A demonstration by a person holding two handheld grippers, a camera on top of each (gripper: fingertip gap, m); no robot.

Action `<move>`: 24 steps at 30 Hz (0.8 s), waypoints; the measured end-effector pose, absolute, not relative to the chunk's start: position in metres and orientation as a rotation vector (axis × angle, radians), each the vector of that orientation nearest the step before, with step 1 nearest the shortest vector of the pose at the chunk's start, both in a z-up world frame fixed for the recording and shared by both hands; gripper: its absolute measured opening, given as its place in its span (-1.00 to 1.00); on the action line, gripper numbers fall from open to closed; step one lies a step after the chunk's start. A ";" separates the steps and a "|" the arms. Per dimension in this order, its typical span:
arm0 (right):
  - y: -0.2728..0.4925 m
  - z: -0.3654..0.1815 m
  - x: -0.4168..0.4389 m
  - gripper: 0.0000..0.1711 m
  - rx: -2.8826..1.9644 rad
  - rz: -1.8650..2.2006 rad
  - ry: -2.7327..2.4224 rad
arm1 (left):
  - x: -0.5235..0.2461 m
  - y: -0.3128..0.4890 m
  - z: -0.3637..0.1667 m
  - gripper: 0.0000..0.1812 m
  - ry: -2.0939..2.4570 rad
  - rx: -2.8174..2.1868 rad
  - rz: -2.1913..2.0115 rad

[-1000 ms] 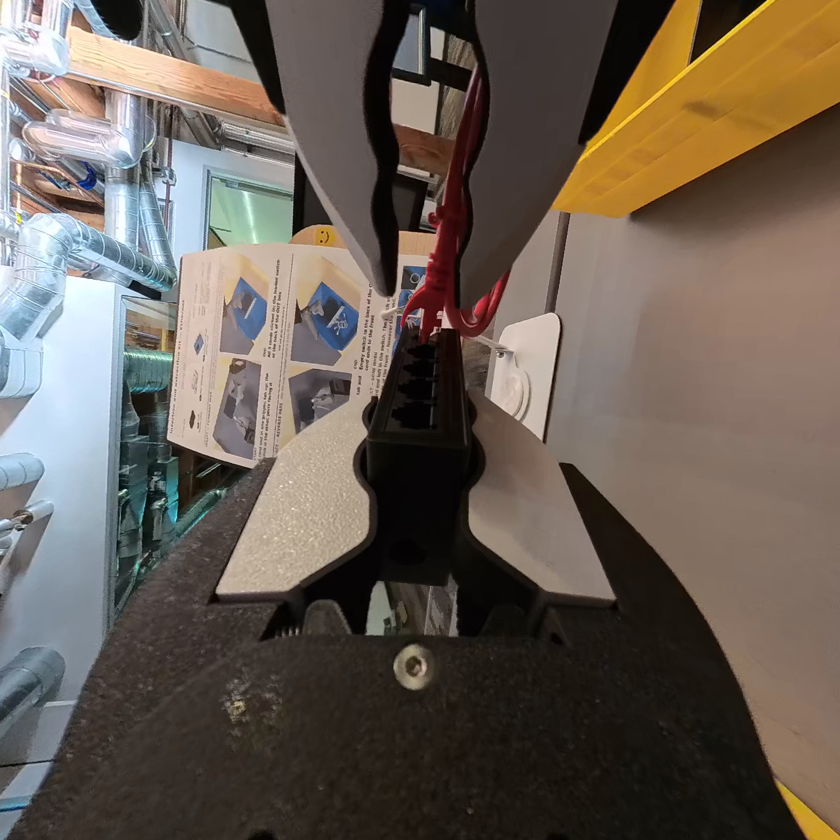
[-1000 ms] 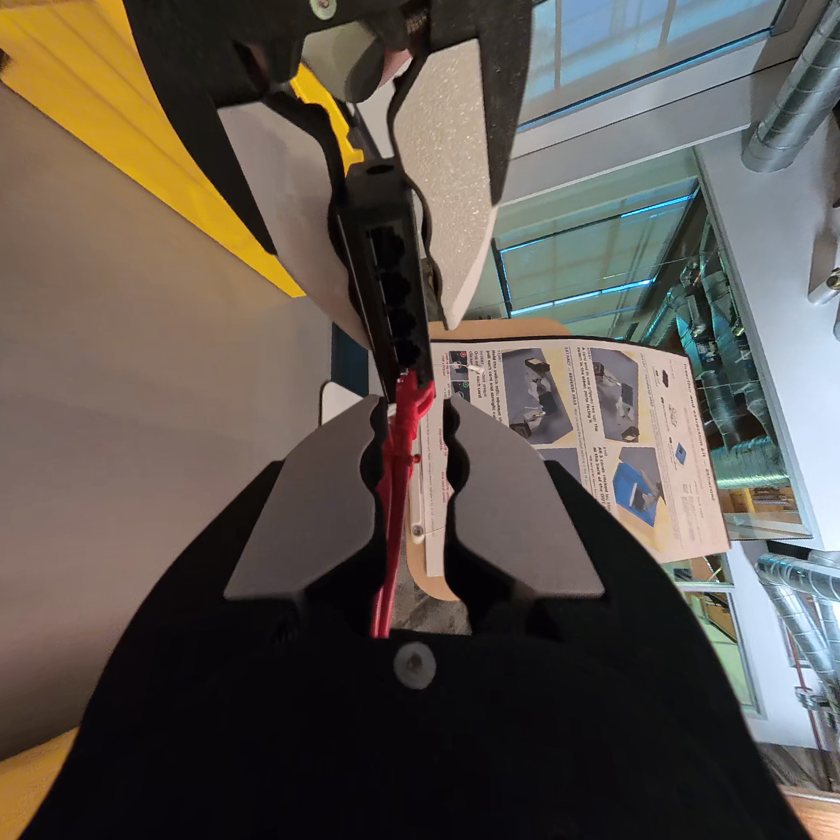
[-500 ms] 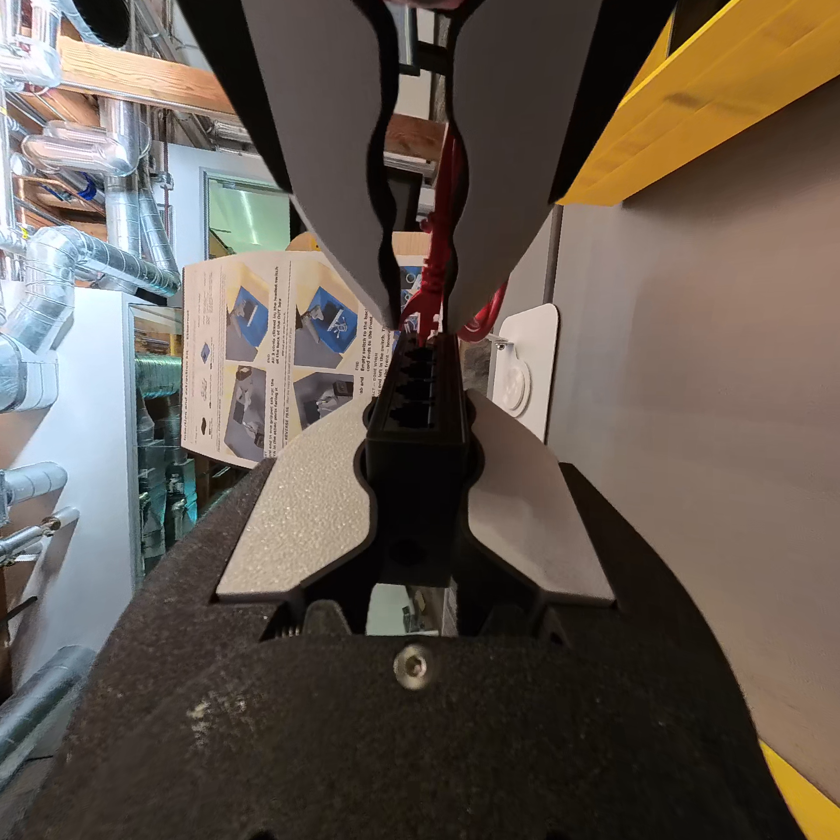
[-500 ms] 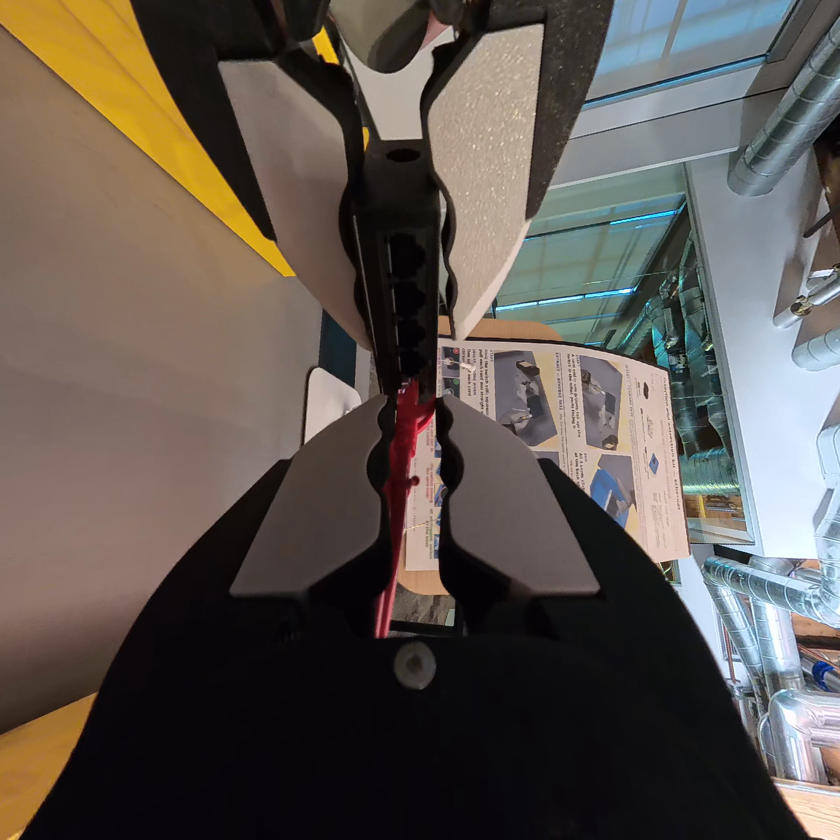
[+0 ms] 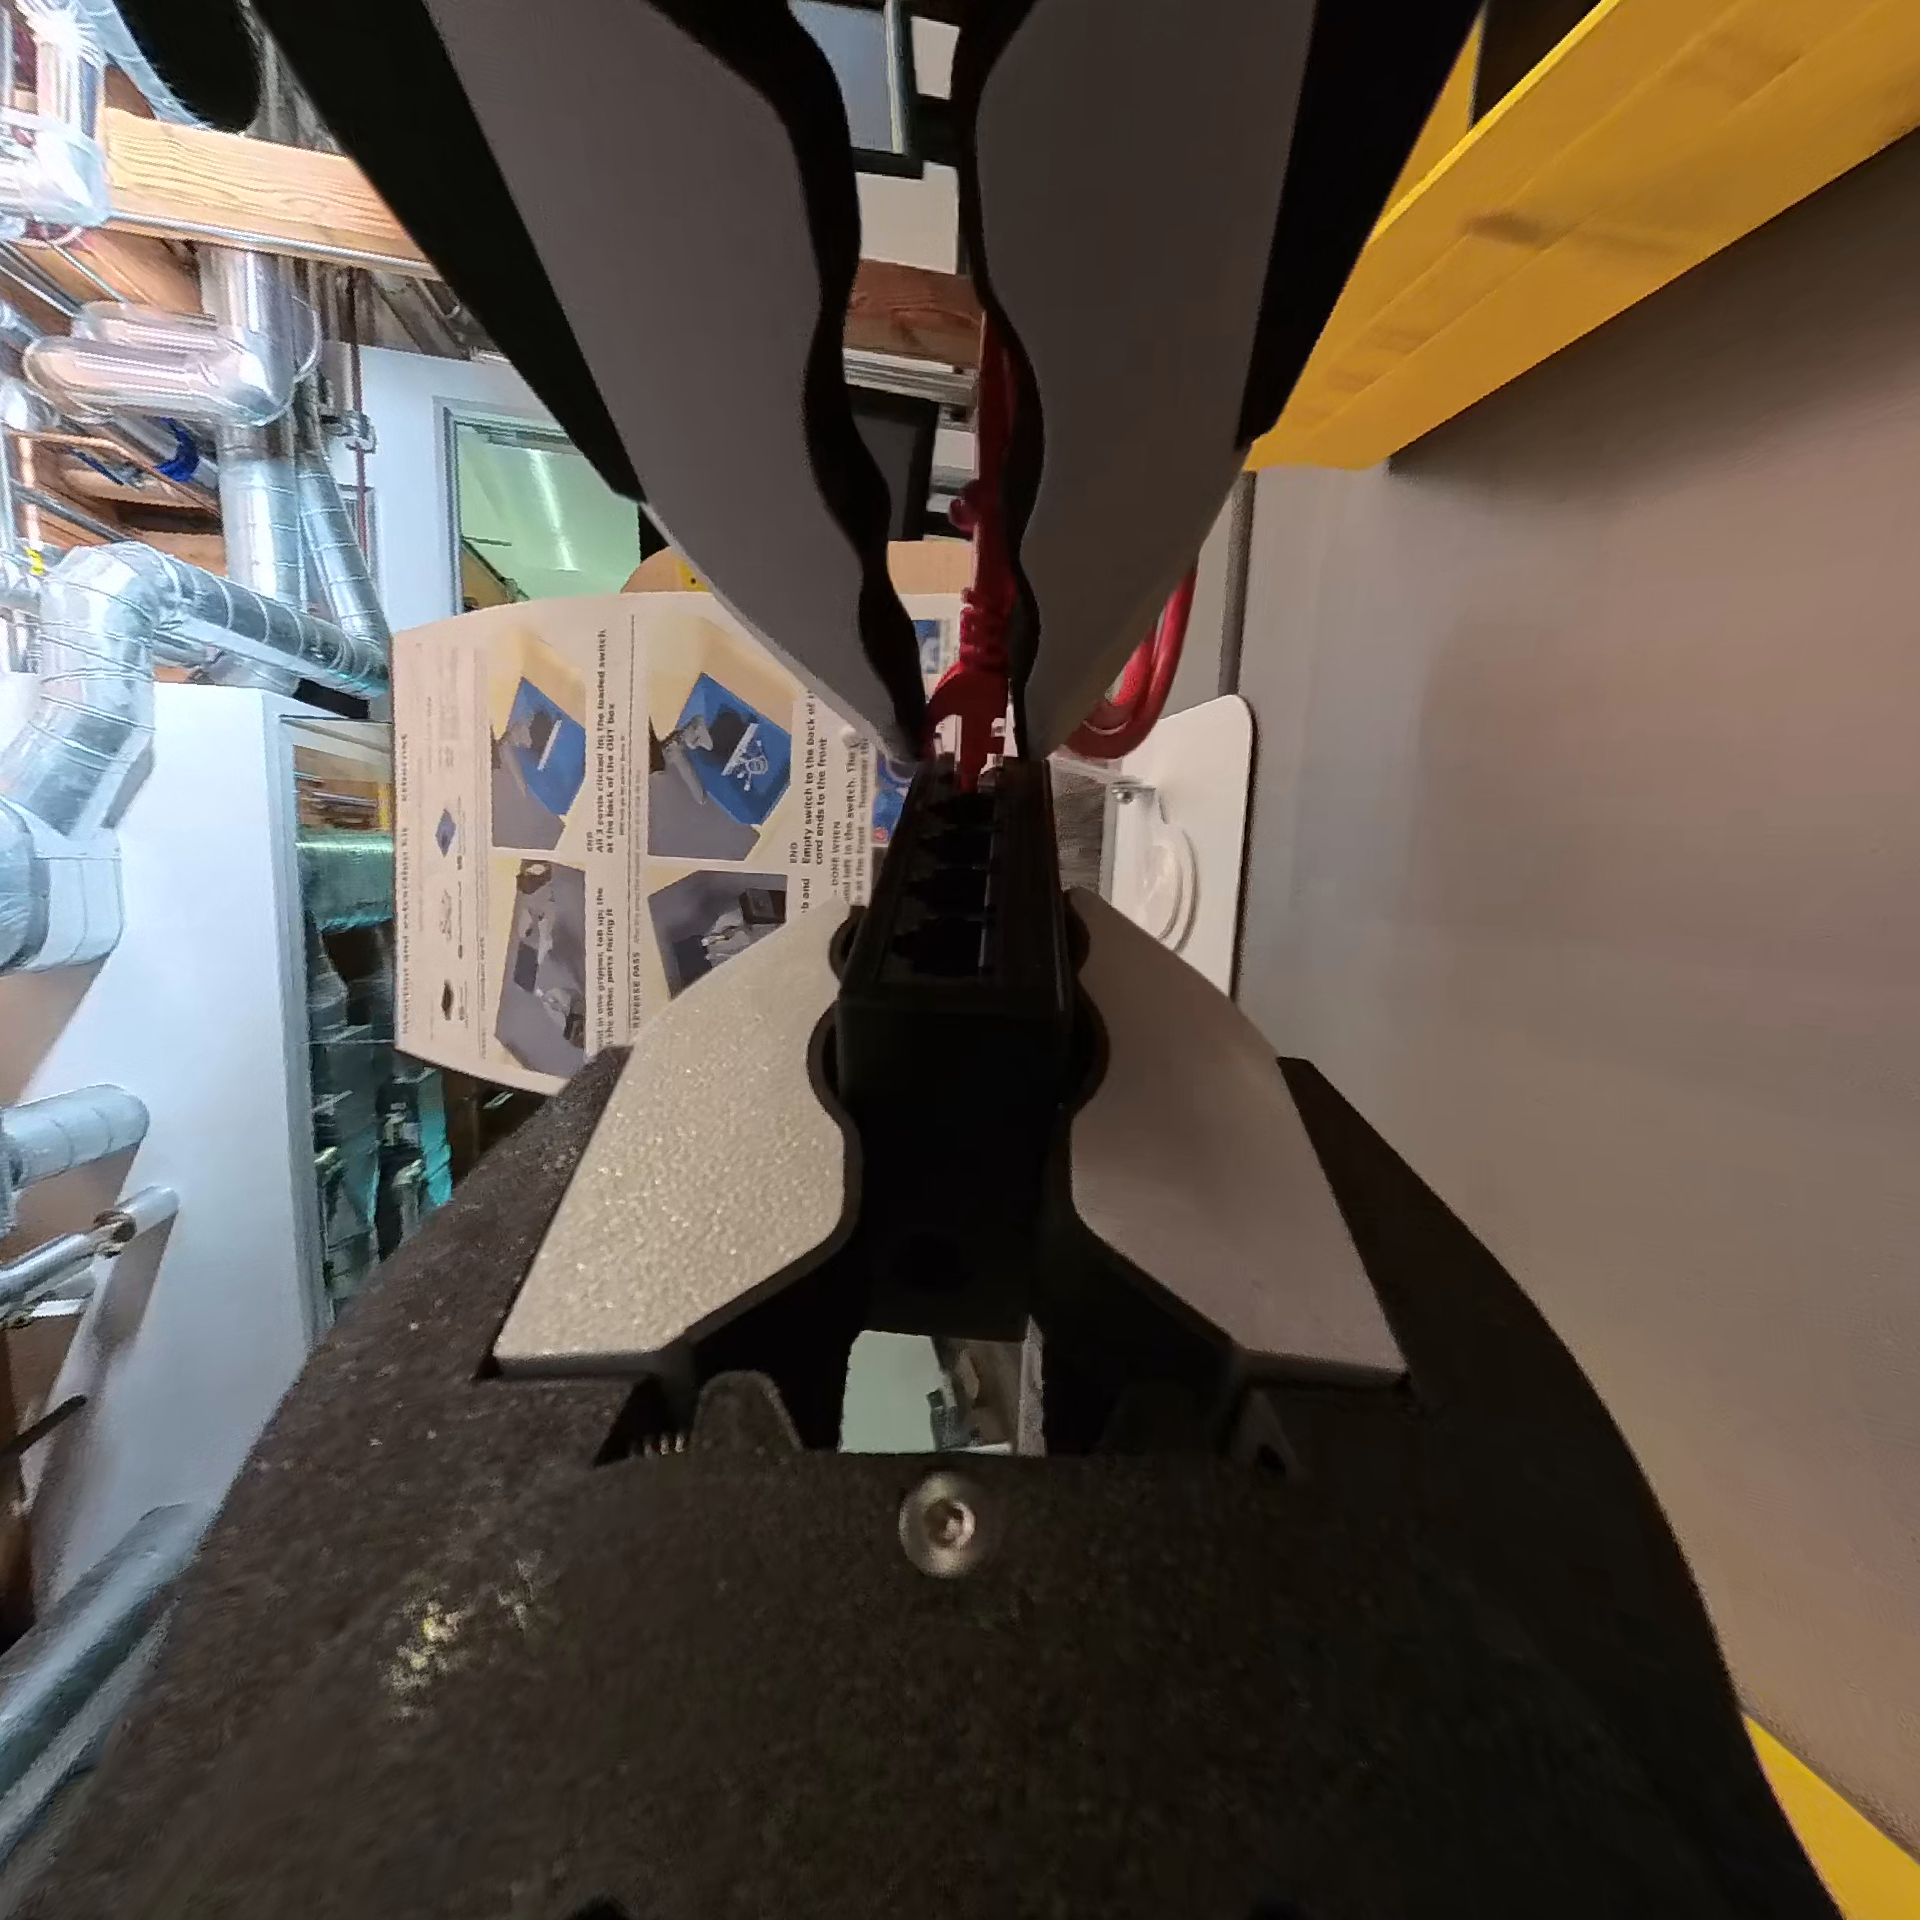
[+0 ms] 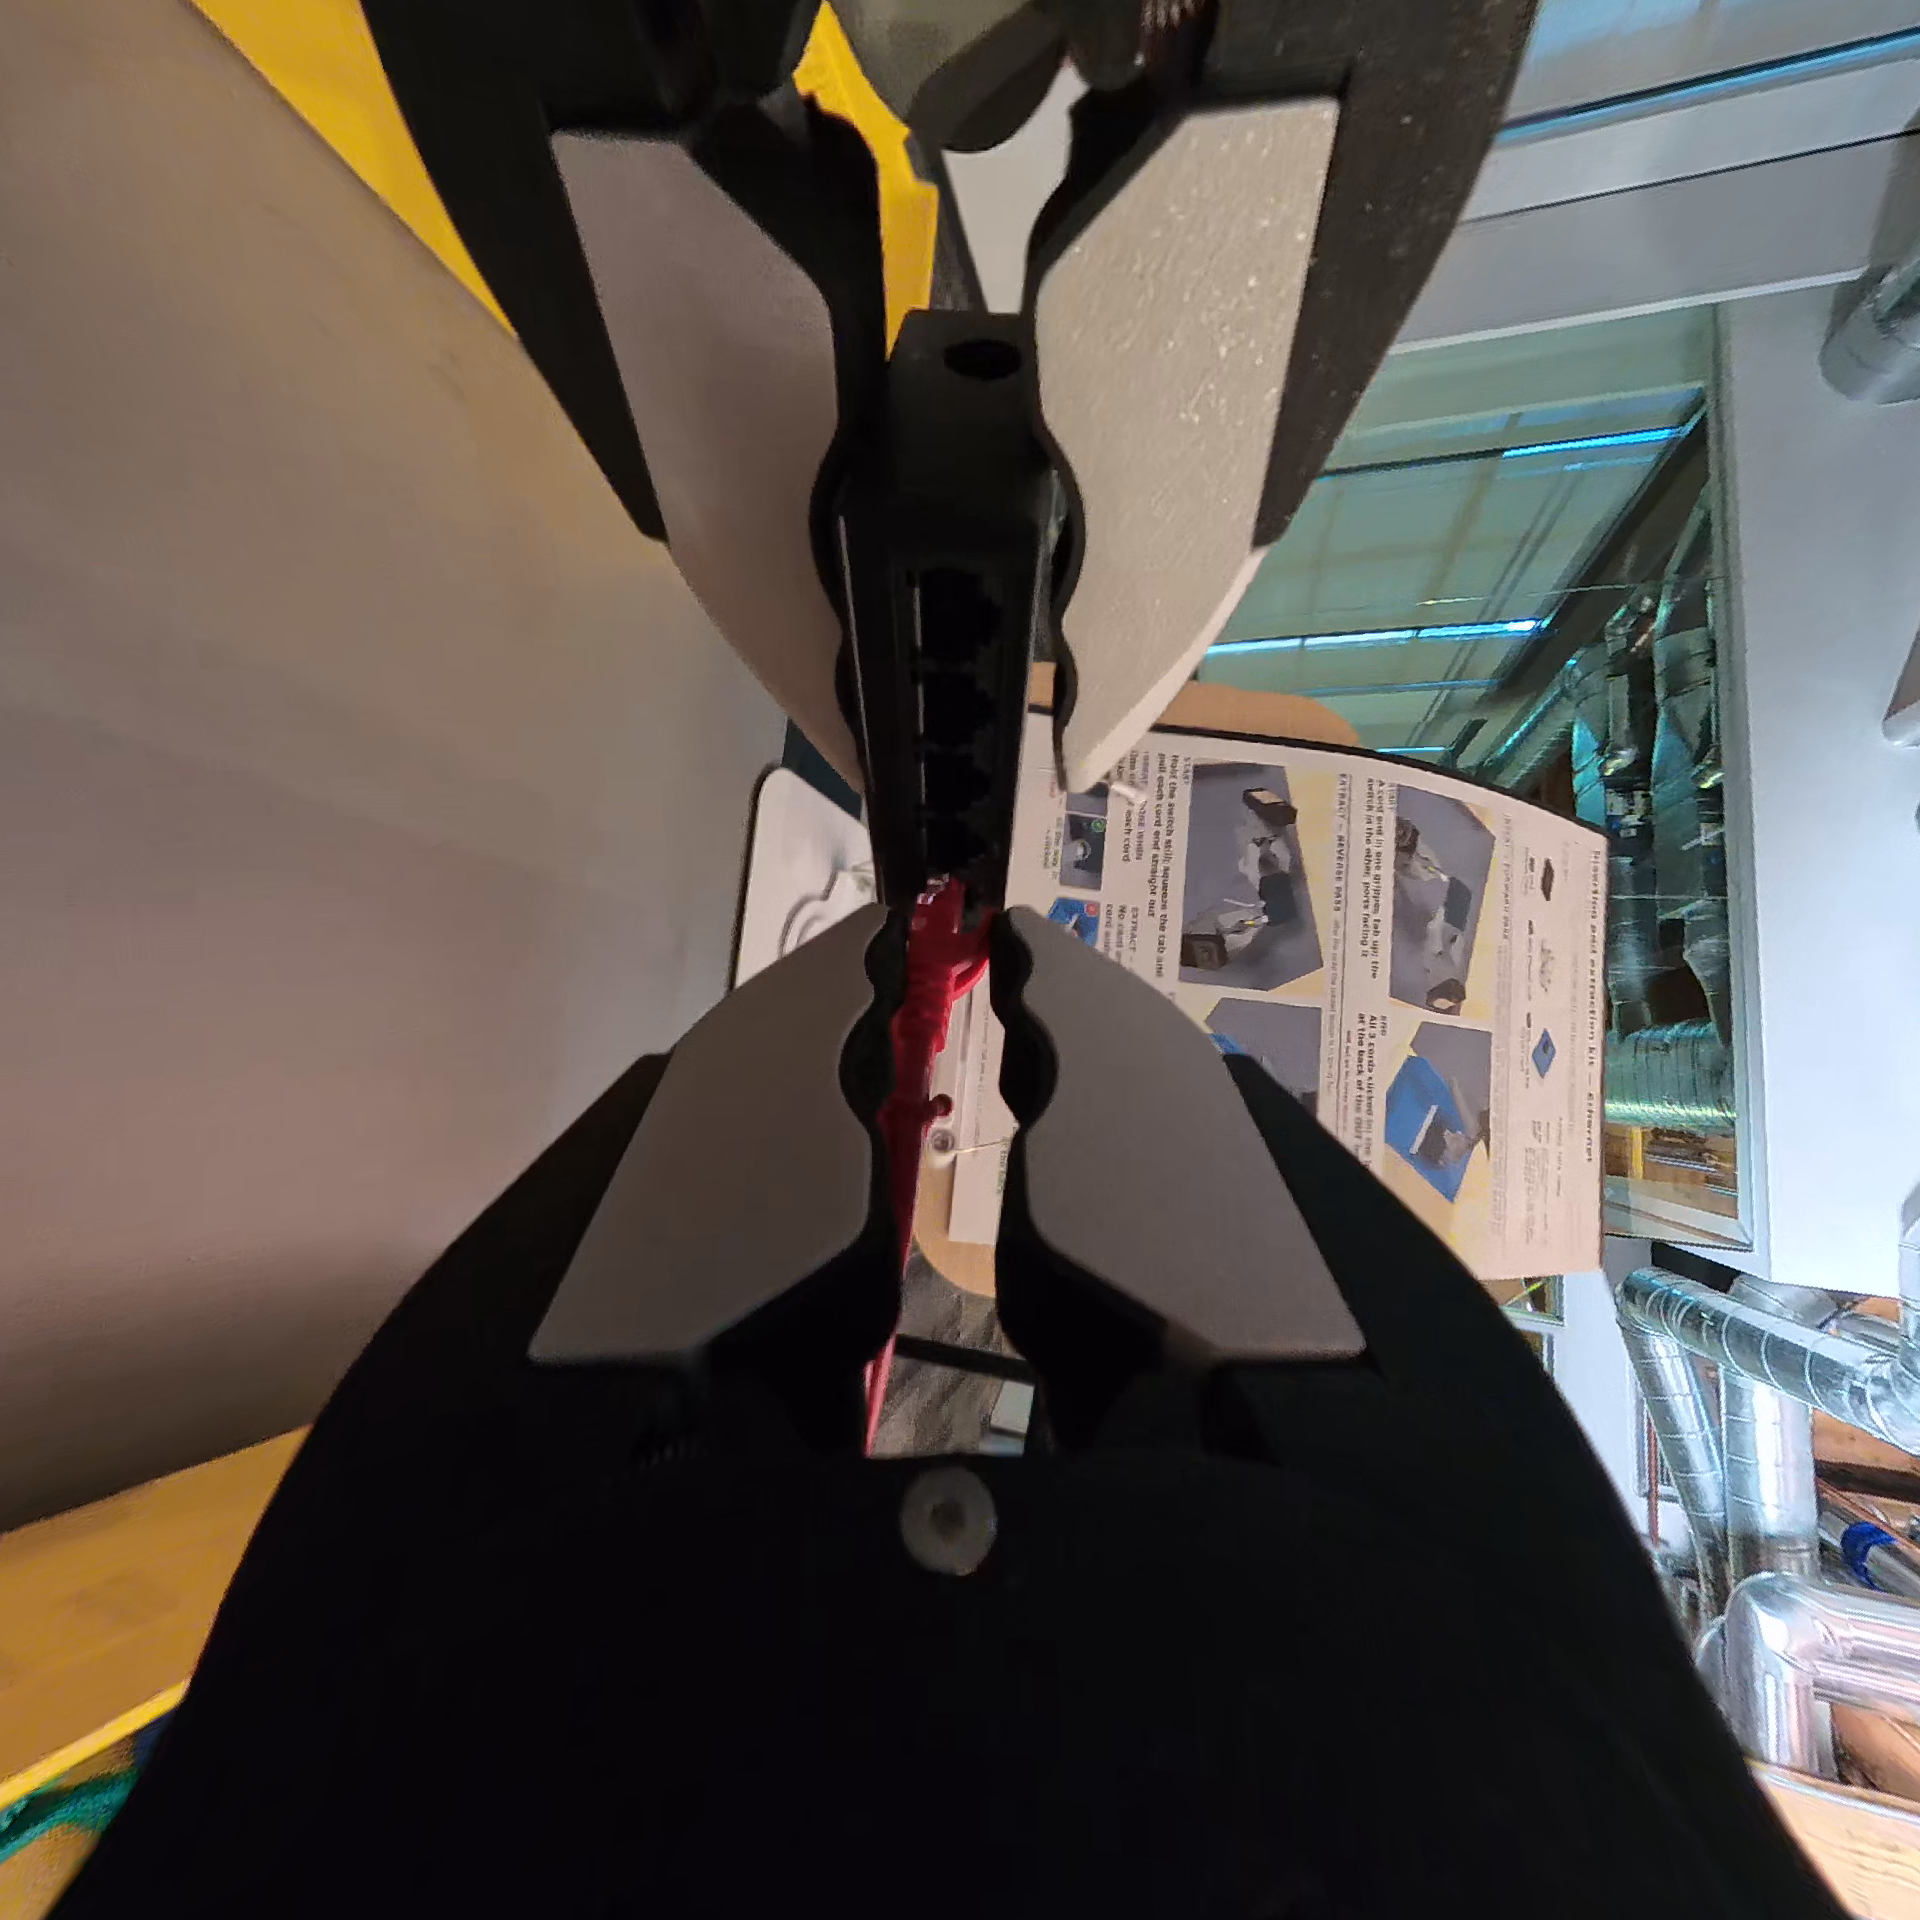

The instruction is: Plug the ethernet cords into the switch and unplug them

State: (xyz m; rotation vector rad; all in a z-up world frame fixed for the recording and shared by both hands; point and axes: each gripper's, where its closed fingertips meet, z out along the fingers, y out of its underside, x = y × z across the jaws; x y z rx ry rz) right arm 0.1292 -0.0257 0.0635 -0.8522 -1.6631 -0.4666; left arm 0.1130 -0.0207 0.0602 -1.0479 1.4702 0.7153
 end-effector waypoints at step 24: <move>-0.015 0.042 0.139 -0.83 -0.995 -0.375 -1.737 | 0.123 -0.009 0.039 -0.61 1.482 -1.109 0.631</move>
